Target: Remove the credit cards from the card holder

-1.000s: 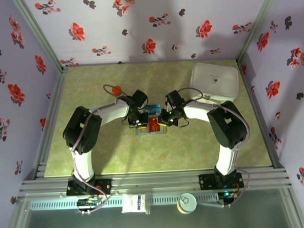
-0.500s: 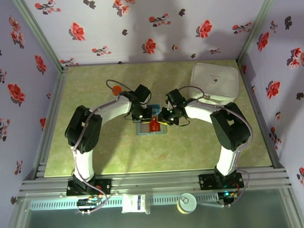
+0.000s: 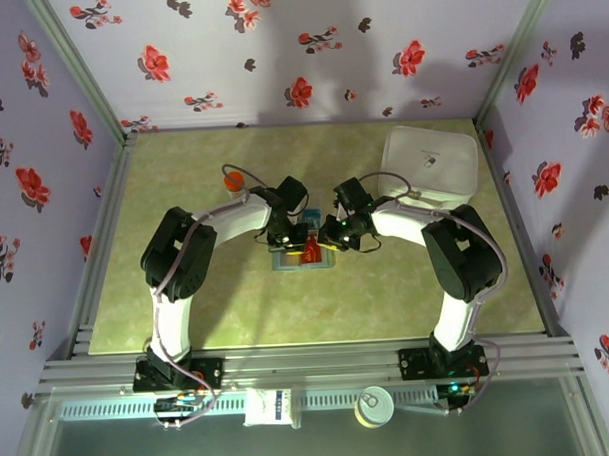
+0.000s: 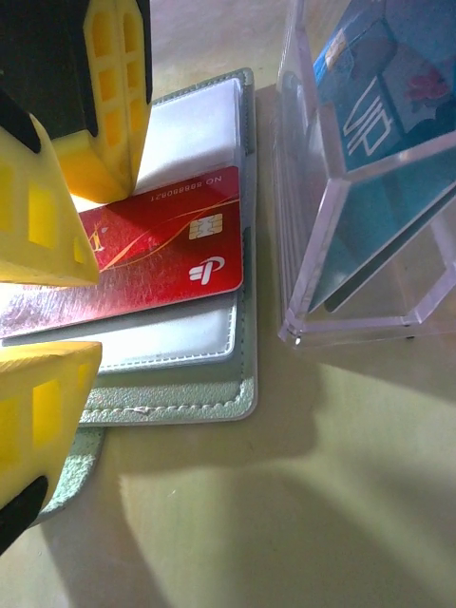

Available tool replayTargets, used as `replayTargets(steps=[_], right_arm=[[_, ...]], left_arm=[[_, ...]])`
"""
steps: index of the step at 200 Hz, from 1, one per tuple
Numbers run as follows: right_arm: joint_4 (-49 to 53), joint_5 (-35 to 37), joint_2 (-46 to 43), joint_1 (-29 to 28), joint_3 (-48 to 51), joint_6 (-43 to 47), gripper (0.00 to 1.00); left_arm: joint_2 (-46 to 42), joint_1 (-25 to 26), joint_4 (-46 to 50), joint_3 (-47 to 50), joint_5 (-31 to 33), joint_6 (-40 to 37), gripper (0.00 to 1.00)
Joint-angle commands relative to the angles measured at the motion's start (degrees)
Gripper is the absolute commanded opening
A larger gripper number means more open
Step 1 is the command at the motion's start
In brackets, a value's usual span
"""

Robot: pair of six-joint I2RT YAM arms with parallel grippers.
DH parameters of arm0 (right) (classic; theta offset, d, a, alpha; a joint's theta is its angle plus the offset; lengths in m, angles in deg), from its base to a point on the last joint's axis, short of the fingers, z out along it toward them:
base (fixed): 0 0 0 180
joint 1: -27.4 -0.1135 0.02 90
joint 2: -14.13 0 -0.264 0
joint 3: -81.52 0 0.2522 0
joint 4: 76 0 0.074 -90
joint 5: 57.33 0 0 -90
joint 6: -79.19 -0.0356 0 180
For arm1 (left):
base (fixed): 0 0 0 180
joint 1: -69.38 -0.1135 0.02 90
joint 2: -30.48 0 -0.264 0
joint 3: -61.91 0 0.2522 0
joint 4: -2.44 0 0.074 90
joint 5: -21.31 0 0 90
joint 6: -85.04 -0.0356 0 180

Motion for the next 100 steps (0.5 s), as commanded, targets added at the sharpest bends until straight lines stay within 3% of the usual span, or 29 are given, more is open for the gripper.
replayTargets(steps=[1,100], right_arm=[[1.6,0.6,-1.0,0.4,-1.1,0.7,0.23],[0.1,-0.8,0.1,0.4,-0.4,0.4,0.25]], left_arm=[[1.0,0.5,1.4,-1.6,-0.7,-1.2,0.0],[2.2,0.7,2.0,-2.1,-0.7,-1.4,0.0]])
